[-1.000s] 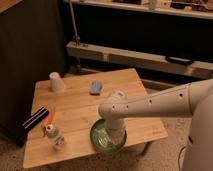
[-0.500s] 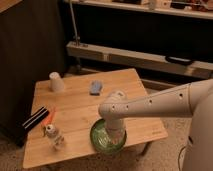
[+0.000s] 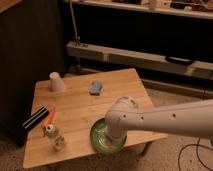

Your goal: Knock the bottle over

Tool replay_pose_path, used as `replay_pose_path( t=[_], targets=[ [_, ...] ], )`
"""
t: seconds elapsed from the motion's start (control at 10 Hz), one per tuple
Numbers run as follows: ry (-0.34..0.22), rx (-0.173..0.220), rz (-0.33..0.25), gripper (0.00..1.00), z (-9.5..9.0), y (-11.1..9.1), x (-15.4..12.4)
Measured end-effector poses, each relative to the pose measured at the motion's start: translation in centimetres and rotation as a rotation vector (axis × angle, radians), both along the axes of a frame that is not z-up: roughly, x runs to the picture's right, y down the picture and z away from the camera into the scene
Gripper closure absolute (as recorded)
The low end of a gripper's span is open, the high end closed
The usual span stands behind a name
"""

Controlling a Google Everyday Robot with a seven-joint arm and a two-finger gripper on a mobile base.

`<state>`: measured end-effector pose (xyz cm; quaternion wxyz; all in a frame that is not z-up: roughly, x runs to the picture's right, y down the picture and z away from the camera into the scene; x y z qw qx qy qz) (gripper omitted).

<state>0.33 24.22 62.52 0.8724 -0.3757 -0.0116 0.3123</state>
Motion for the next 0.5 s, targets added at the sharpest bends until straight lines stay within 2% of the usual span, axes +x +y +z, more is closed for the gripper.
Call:
replay_pose_path(
  t=[0.1,0.3,0.5],
  targets=[
    [-0.067,-0.009,-0.016,0.96,-1.1,-0.5,-1.1],
    [-0.161,-0.026,-0.068,0.96,-1.5,-0.3,-4.4],
    [-0.253,-0.055,-0.138,0.96,0.1,0.5,-9.7]
  ],
)
